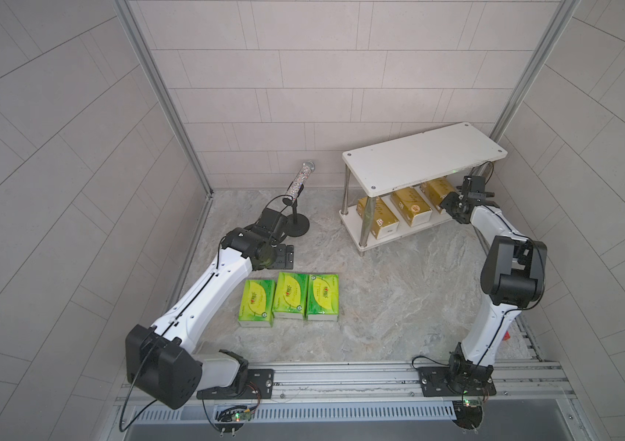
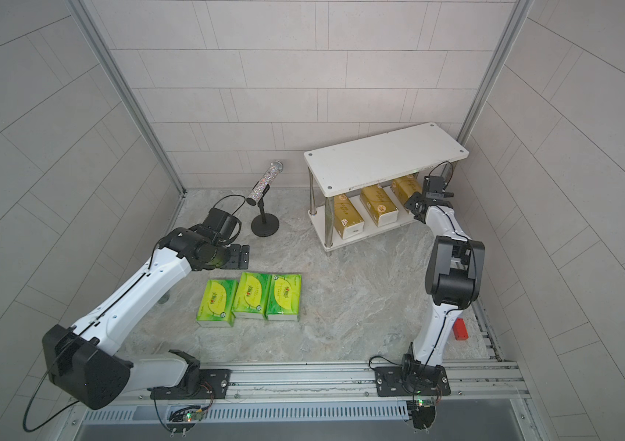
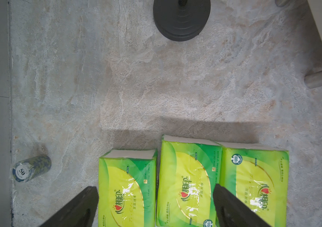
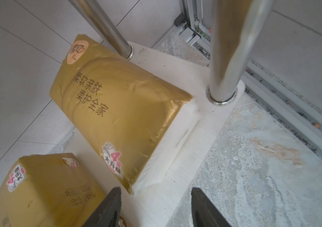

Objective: Place the tissue boxes on the shelf by color
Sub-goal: Adjust the box of tissues on the shelf, then pick up the box of tissues from the center of the board.

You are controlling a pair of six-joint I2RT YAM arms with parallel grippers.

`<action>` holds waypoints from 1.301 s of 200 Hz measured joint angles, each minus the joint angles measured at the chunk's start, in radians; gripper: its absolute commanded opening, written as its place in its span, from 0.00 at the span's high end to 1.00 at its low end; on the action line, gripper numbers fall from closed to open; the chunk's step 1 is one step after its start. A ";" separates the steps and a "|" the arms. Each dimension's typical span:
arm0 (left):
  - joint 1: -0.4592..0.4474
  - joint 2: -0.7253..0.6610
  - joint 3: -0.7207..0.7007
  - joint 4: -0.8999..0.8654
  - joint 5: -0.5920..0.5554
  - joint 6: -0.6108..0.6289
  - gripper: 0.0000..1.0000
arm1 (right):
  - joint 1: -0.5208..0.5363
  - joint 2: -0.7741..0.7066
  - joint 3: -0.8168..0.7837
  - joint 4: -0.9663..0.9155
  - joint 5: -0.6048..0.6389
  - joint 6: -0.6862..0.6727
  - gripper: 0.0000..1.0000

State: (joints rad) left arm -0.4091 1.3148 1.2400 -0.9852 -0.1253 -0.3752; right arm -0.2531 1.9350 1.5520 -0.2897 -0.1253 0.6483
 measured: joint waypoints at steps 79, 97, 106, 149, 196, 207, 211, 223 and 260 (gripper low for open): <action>-0.047 -0.034 -0.037 -0.003 0.010 -0.022 0.01 | 0.002 -0.291 -0.217 -0.008 0.062 -0.019 0.21; -0.080 -0.040 -0.050 -0.004 0.011 -0.037 0.01 | 0.016 -0.375 -0.300 -0.031 0.085 -0.019 0.17; -0.102 -0.043 -0.057 -0.006 0.013 -0.045 0.01 | 0.036 -0.417 -0.329 -0.060 0.099 -0.024 0.16; -0.228 -0.068 -0.121 -0.007 0.012 -0.106 0.02 | 0.167 -0.664 -0.449 -0.196 0.156 -0.061 0.10; -0.349 -0.066 -0.180 0.001 0.010 -0.174 0.03 | 0.277 -0.875 -0.563 -0.293 0.167 -0.062 0.10; -0.378 -0.056 -0.180 0.016 0.014 -0.190 0.04 | 0.351 -0.898 -0.589 -0.310 0.173 -0.045 0.11; -0.391 -0.051 -0.180 0.022 0.015 -0.198 0.04 | 0.385 -0.904 -0.600 -0.315 0.173 -0.037 0.11; -0.422 -0.027 -0.180 0.037 0.018 -0.216 0.05 | 0.470 -0.915 -0.631 -0.325 0.174 -0.013 0.11; -0.478 0.056 -0.178 0.078 0.032 -0.258 0.06 | 0.706 -0.925 -0.737 -0.325 0.179 0.063 0.12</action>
State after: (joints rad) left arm -0.8875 1.3708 1.0622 -0.9073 -0.0929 -0.6331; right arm 0.4534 1.0100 0.8146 -0.6151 0.0536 0.7109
